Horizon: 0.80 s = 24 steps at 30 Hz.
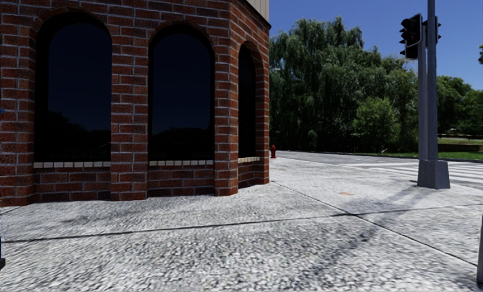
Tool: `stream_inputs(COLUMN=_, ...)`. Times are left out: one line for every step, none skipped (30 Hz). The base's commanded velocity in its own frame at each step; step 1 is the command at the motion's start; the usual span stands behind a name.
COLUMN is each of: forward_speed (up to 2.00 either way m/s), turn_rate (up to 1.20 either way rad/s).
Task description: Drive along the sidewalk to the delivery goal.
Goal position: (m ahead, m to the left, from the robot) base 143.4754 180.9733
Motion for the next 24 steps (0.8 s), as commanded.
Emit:
stream_inputs(forward_speed=1.16, turn_rate=0.00)
stream_inputs(forward_speed=1.16, turn_rate=0.00)
stream_inputs(forward_speed=1.16, turn_rate=0.00)
stream_inputs(forward_speed=1.16, turn_rate=0.00)
stream_inputs(forward_speed=1.16, turn_rate=0.00)
stream_inputs(forward_speed=1.16, turn_rate=0.00)
stream_inputs(forward_speed=1.16, turn_rate=0.00)
stream_inputs(forward_speed=1.16, turn_rate=0.00)
stream_inputs(forward_speed=1.16, turn_rate=0.00)
stream_inputs(forward_speed=1.16, turn_rate=0.00)
stream_inputs(forward_speed=1.16, turn_rate=0.00)
stream_inputs(forward_speed=1.16, turn_rate=0.00)
stream_inputs(forward_speed=1.16, turn_rate=0.00)
stream_inputs(forward_speed=1.16, turn_rate=0.00)
stream_inputs(forward_speed=1.16, turn_rate=0.00)
stream_inputs(forward_speed=1.15, turn_rate=0.00)
stream_inputs(forward_speed=1.15, turn_rate=0.00)
stream_inputs(forward_speed=1.15, turn_rate=0.00)
stream_inputs(forward_speed=1.15, turn_rate=0.00)
stream_inputs(forward_speed=1.13, turn_rate=0.00)
stream_inputs(forward_speed=1.13, turn_rate=0.00)
stream_inputs(forward_speed=1.12, turn_rate=0.00)
stream_inputs(forward_speed=1.12, turn_rate=0.00)
stream_inputs(forward_speed=1.12, turn_rate=0.00)
